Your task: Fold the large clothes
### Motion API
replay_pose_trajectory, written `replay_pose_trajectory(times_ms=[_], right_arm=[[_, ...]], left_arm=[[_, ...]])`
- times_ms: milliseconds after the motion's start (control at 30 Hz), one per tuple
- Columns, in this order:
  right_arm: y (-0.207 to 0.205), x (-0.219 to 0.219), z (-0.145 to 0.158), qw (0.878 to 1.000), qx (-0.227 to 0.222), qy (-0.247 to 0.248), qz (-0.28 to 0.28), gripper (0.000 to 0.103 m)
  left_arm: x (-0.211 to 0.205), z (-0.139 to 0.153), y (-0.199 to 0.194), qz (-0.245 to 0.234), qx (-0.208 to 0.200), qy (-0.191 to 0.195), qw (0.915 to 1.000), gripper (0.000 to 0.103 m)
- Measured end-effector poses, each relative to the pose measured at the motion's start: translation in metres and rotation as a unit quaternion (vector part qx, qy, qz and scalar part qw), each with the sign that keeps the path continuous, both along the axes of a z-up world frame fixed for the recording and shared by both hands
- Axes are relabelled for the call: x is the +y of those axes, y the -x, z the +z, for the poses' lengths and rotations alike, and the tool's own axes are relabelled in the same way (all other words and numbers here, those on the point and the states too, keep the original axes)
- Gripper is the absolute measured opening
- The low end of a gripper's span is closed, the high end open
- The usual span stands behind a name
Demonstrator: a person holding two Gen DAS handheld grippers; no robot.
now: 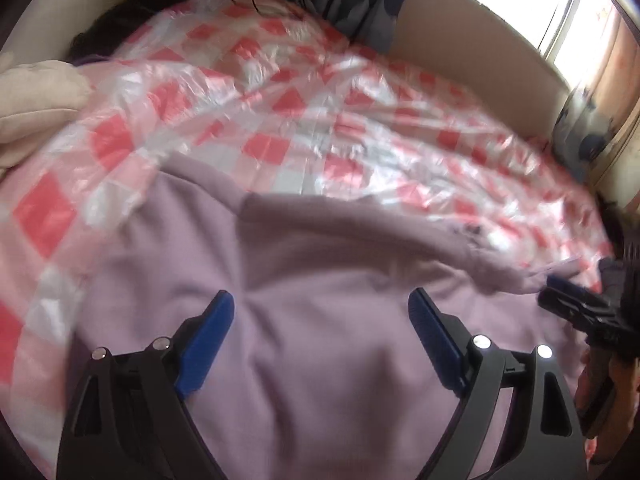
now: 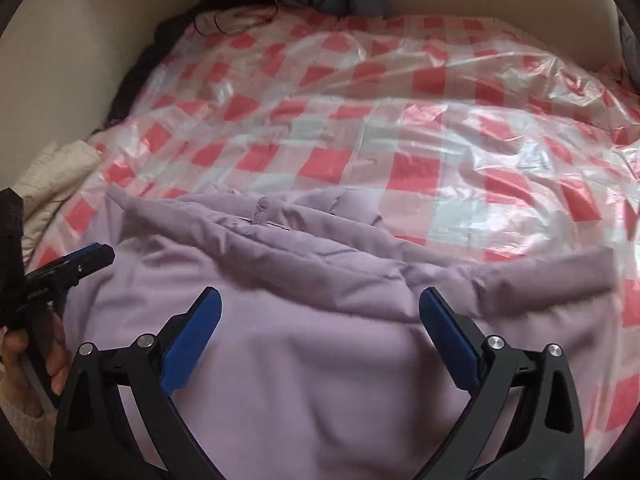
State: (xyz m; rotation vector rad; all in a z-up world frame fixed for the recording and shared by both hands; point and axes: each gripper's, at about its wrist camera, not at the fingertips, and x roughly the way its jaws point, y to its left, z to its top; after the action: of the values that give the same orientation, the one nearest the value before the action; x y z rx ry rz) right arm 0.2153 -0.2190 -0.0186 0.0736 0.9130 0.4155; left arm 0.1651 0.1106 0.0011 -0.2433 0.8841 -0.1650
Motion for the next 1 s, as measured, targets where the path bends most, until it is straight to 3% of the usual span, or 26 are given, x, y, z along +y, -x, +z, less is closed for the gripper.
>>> replay_pose_trajectory(times_ms=[100, 200, 267, 300, 367, 500, 600, 667, 833, 1000], right_arm=[[0.052, -0.041, 0.011, 0.998, -0.033, 0.026, -0.039, 0.096], [0.062, -0.083, -0.033, 0.996, 0.014, 0.027, -0.085, 0.096], [0.055, -0.090, -0.062, 0.997, 0.040, 0.010, -0.071, 0.096], [0.056, -0.090, -0.057, 0.997, 0.041, 0.009, -0.071, 0.096], [0.063, -0.097, -0.037, 0.997, 0.044, -0.008, -0.059, 0.096], [0.121, -0.151, 0.002, 0.992, 0.036, -0.086, -0.086, 0.096], [0.173, -0.194, -0.009, 0.981, 0.083, -0.143, -0.101, 0.096], [0.201, -0.217, -0.031, 0.964, 0.129, -0.202, -0.116, 0.096], [0.229, -0.222, -0.065, 0.938, 0.176, -0.279, -0.109, 0.096], [0.224, -0.207, -0.074, 0.928, 0.190, -0.301, -0.111, 0.097]], left_arm=[[0.015, 0.011, 0.038, 0.007, -0.020, -0.013, 0.9997, 0.085], [0.022, -0.014, 0.056, 0.011, -0.005, -0.034, 0.9994, 0.085], [0.020, -0.032, 0.055, 0.007, -0.001, -0.040, 0.9992, 0.086], [0.014, -0.034, 0.056, 0.008, -0.002, -0.067, 0.9977, 0.086], [0.011, -0.024, 0.059, 0.007, 0.007, -0.073, 0.9973, 0.086], [0.039, 0.013, 0.110, 0.004, 0.002, 0.009, 1.0000, 0.086], [0.068, 0.022, 0.157, 0.008, 0.017, 0.053, 0.9984, 0.086], [0.084, 0.015, 0.178, 0.016, 0.041, 0.076, 0.9961, 0.086], [0.120, -0.017, 0.215, 0.039, 0.110, 0.184, 0.9759, 0.086], [0.120, -0.034, 0.215, 0.045, 0.127, 0.221, 0.9659, 0.086]])
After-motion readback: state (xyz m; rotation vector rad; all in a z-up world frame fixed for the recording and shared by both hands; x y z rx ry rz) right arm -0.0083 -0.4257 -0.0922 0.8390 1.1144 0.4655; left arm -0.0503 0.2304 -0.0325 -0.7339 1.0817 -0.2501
